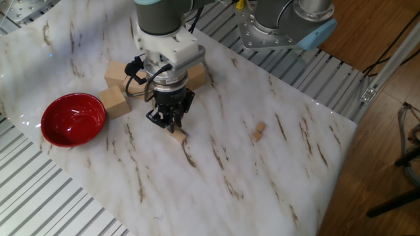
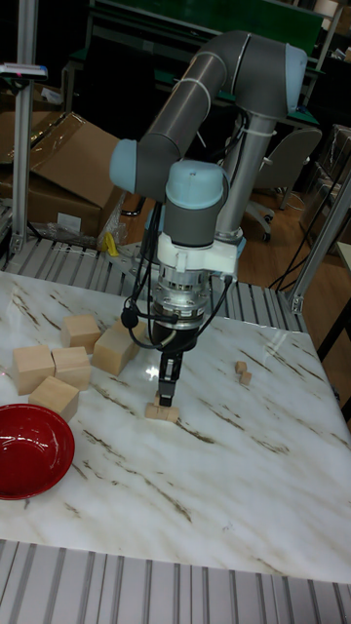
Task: Stack the blocks into a pyramid shape
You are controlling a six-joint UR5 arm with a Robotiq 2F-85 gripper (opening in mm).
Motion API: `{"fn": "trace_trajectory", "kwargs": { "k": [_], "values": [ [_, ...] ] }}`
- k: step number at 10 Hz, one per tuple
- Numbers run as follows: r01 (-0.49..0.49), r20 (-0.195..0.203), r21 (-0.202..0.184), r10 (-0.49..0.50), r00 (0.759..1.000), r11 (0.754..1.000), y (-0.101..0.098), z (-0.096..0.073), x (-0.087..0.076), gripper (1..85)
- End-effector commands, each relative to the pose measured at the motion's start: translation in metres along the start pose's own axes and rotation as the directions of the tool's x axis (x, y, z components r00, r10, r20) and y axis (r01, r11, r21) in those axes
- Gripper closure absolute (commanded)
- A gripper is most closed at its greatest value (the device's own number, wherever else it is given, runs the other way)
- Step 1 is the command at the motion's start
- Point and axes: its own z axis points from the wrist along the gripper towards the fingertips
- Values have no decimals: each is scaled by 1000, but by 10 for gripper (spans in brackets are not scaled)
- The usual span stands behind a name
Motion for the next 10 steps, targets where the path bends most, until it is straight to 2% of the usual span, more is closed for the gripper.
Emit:
{"fn": "trace_trajectory", "kwargs": {
  "k": [1, 6, 10],
  "values": [
    [-4, 1, 12, 4, 1000, 1000, 2, 3, 2, 847],
    [-4, 4, 23, 4, 1000, 1000, 4, 7, 3, 847],
    [-4, 6, 33, 4, 1000, 999, 5, 13, -2, 847]
  ]
}}
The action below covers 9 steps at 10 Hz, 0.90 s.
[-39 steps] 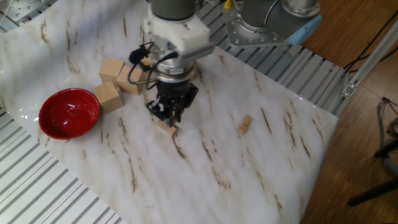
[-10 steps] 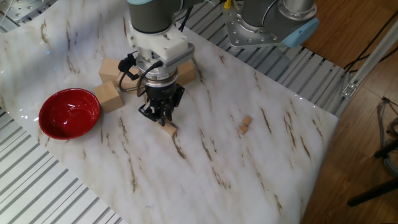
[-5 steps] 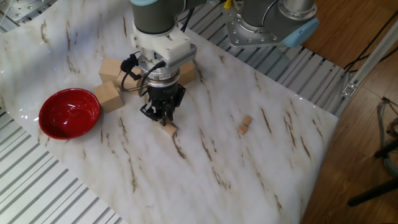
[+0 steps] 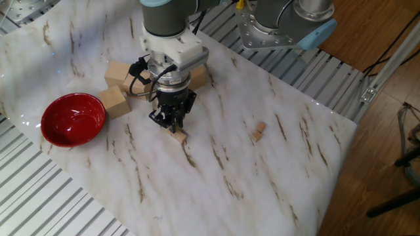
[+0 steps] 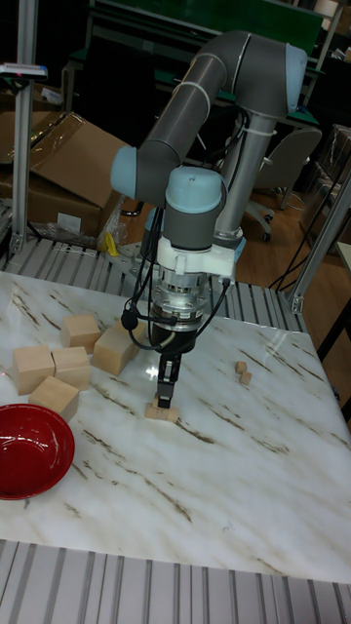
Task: Stack the blocks into a pyramid shape
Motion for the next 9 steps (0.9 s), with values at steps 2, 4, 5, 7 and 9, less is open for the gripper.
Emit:
{"fn": "trace_trajectory", "kwargs": {
  "k": [2, 4, 5, 7, 9],
  "values": [
    [-9, 10, 11, 9, 1000, 1000, 0, 3, -4, 847],
    [-10, 12, 11, 10, 1000, 1000, 1, 3, -4, 847],
    [-8, 12, 11, 8, 1000, 1000, 1, 3, -4, 847],
    [-6, 7, 11, 6, 1000, 1000, 1, 2, -2, 847],
    [0, 0, 17, 0, 1000, 1000, 0, 1, 0, 847]
  ]
}}
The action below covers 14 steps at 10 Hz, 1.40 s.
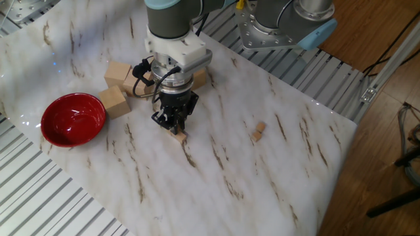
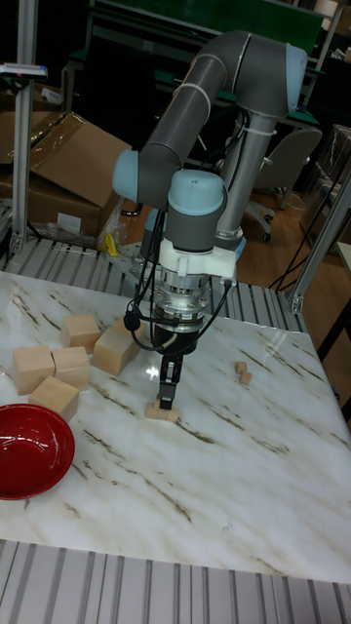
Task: Stack the blocks into a pyramid shape
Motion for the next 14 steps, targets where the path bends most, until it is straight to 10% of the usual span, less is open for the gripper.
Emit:
{"fn": "trace_trajectory", "kwargs": {
  "k": [1, 14],
  "values": [
    [1, 6, 13, -1, 1000, 1000, -4, -2, 0, 847],
    [26, 19, 18, -26, 999, 1000, -7, 1, -4, 757]
  ]
}}
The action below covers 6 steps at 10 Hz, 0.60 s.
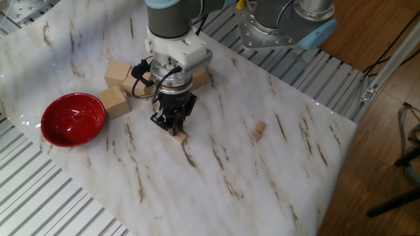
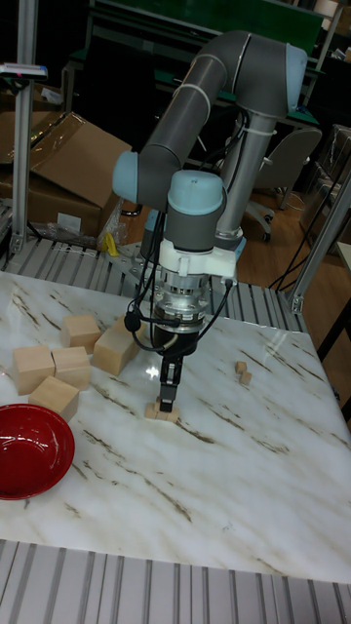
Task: Stack the blocks into a pyramid shape
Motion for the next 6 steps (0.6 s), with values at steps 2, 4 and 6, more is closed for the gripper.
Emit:
{"fn": "trace_trajectory", "kwargs": {
  "k": [2, 4, 6],
  "values": [
    [9, 10, -5, -9, 1000, 1000, -1, -3, 2, 720],
    [17, 5, -8, -17, 1000, 1000, -3, -4, 2, 700],
    [15, 18, -10, -15, 1000, 1000, -3, -4, -2, 667]
  ]
}}
